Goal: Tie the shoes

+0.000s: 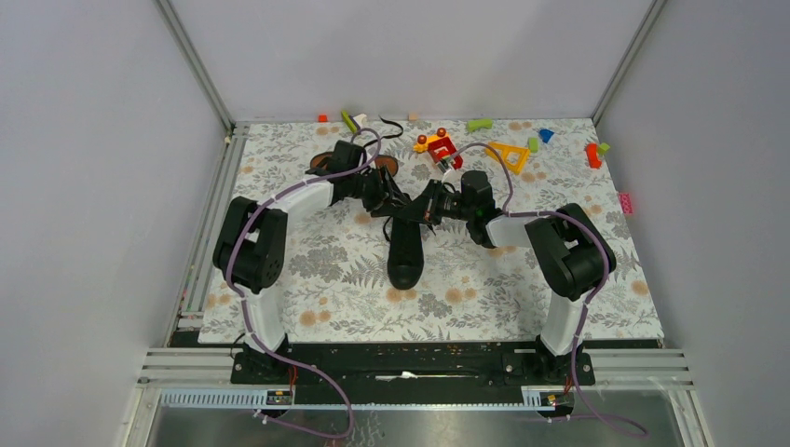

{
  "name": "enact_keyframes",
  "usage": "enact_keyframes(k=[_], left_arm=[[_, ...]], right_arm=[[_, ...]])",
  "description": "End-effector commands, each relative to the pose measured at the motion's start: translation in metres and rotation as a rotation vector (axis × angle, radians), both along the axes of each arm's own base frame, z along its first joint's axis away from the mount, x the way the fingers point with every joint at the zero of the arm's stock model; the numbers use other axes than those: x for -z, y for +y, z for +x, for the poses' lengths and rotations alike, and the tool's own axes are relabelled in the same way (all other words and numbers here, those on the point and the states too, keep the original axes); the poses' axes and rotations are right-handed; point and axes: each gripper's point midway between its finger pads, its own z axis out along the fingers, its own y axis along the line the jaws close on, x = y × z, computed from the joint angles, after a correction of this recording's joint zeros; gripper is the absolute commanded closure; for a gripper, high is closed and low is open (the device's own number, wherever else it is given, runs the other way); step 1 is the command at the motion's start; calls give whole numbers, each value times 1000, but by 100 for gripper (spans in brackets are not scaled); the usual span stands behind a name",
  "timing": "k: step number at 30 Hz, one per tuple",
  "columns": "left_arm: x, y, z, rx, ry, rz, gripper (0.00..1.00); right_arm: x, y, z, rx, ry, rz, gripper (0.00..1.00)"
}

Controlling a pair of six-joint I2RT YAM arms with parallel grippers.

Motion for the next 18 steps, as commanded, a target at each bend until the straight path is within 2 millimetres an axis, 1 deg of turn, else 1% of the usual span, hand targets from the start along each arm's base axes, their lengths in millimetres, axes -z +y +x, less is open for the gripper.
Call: enact_keyframes(k=[1,4,7,9,10,12,15,16,18], left_arm=[[-7,-20,-11,85,21,-54,57],[-3,-23,-15,96,27,-49,58],[-1,-25,-18,115,39,-42,55],[-2,-24,-19,119,41,-39,58],[-3,-24,-18,115,36,-36,61],[-4,-22,-15,104,27,-31,70],[-8,-20,-8,91,17,-41,91],[-10,-17,-6,82,9,-43,95],[-16,-6,2,48,-17,-41,98]], right_arm=[[-35,7,1,-16,-111,37,100],[-35,7,1,-16,-111,35,100],[-35,7,1,-15,-110,34,100],[-35,7,1,-15,-110,34,100],[-35,7,2,-15,-110,34,100],[-34,7,1,-15,-110,33,100],[-35,6,1,-13,-111,33,100],[-35,6,1,-13,-113,33,100],[-35,6,1,-9,-113,31,100]])
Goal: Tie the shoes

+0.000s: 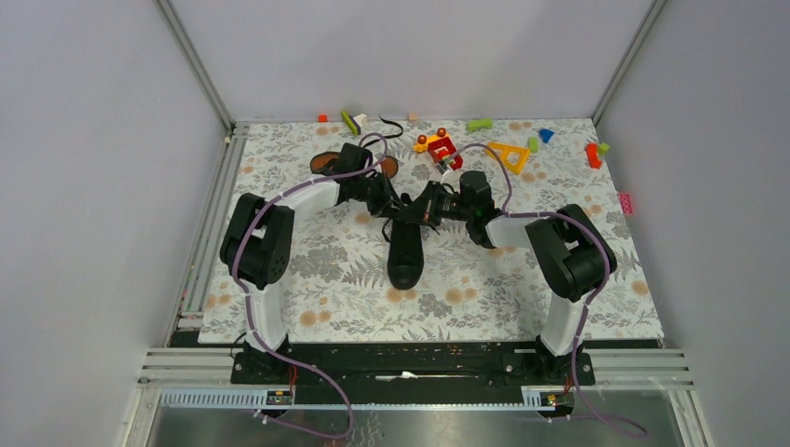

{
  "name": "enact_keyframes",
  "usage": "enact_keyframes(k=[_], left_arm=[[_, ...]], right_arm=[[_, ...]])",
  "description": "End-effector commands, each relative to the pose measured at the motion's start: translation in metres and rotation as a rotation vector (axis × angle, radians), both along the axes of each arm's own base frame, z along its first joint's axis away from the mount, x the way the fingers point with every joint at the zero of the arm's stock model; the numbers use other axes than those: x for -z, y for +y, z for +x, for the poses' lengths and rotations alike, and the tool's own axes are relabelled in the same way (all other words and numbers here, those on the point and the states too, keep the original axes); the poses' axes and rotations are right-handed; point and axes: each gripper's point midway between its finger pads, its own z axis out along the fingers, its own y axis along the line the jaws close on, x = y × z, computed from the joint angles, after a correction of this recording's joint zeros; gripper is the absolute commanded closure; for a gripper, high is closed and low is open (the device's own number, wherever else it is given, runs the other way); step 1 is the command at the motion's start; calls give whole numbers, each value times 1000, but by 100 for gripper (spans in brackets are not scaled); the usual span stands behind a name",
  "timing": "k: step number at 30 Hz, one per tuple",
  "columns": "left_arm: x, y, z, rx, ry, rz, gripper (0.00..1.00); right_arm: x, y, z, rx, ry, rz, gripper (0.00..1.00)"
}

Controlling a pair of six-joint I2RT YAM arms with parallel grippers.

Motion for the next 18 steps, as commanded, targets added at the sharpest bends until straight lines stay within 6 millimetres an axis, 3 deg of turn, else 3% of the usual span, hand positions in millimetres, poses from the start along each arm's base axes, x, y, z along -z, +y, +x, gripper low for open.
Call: enact_keyframes(k=[1,5,13,18], left_arm=[[-31,11,16,-27,-85,-38,99],[-41,23,21,-62,-142,-44,100],[-56,28,27,-96,-268,-63,100],[-58,34,25,-127,-307,-48,100]], right_arm=[[-35,4,6,7,-119,40,100],[-33,1,10,28,-103,44,100],[-29,-6,17,70,-74,56,100],[-25,-12,20,100,-62,50,94]])
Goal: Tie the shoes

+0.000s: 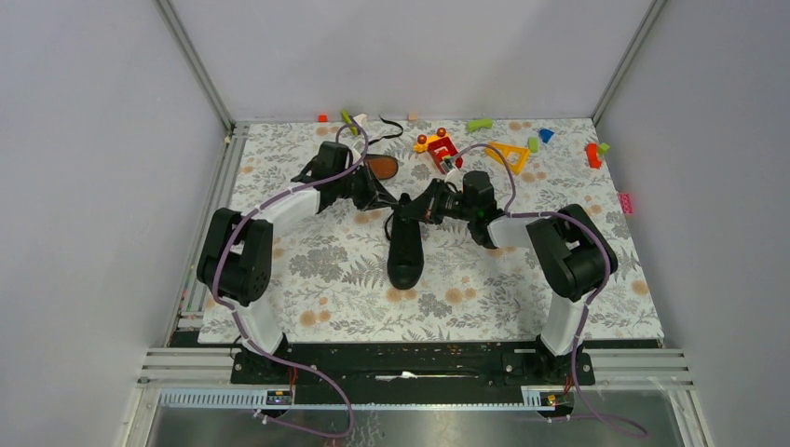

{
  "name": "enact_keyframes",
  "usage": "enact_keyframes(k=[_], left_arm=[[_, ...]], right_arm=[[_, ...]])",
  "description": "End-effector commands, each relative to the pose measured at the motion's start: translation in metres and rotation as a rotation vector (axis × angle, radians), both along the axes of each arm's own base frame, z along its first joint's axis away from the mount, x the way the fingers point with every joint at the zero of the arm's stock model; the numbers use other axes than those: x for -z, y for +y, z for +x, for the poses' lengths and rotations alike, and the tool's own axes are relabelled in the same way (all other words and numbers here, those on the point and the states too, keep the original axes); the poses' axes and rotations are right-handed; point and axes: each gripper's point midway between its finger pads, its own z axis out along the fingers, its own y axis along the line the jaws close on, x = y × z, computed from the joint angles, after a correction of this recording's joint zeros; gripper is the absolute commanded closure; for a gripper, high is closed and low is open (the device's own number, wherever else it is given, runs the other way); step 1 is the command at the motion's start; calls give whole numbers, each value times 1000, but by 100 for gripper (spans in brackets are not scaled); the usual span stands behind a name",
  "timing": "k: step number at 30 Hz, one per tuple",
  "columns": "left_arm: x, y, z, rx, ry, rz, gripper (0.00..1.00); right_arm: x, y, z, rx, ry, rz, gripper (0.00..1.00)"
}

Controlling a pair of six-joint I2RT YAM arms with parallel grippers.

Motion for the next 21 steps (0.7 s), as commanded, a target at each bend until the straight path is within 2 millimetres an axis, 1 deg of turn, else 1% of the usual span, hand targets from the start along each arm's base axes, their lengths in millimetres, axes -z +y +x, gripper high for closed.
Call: enact_keyframes(k=[1,7,10,14,18,21], left_arm=[[-27,3,9,-35,-141,-12,100],[-22,1,3,-45,-143,-19,100],[-20,1,5,-62,-142,-27,100],[-16,1,7,-73,-130,-21,100],[-17,2,9,-84,-128,-16,100],[-19,2,10,-85,-132,-10,100]], right_arm=[[-22,-6,10,45,-65,34,94],[-22,-6,11,45,-58,45,93],[-22,-6,11,46,-55,50,90],[-21,-6,12,48,-47,53,89],[-21,-6,12,47,-48,54,88],[-20,-6,11,48,-44,52,84]])
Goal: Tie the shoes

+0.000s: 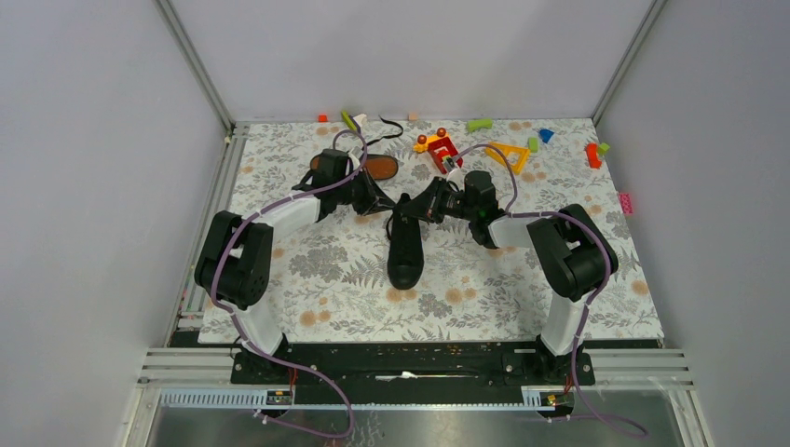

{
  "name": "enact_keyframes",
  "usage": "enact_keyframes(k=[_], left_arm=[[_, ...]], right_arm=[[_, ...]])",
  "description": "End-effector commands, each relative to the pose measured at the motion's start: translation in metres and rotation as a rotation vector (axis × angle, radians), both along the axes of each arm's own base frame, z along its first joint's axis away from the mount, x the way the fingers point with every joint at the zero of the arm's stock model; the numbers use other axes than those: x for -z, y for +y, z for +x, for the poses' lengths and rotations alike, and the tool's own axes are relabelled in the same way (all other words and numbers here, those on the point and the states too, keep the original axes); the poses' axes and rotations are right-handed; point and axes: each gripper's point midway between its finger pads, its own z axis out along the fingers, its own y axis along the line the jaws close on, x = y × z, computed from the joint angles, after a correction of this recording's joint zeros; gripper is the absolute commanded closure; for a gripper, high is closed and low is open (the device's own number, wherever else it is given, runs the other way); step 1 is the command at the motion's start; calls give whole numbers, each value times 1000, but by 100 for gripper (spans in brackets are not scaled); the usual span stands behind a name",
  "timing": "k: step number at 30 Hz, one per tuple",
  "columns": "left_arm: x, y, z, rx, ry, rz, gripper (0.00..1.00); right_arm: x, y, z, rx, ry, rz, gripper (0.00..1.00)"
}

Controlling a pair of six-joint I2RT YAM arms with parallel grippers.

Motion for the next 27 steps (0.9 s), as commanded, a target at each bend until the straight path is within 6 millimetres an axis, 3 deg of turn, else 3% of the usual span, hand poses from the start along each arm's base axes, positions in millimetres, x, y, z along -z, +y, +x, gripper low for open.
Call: enact_keyframes(k=[1,27], left_arm=[[-32,-2,14,-22,-101,-23,100],[-49,4,19,-55,-133,7,100]], right_arm=[[-16,-2,6,16,-56,27,84],[8,-11,20,76,35,-8,81]])
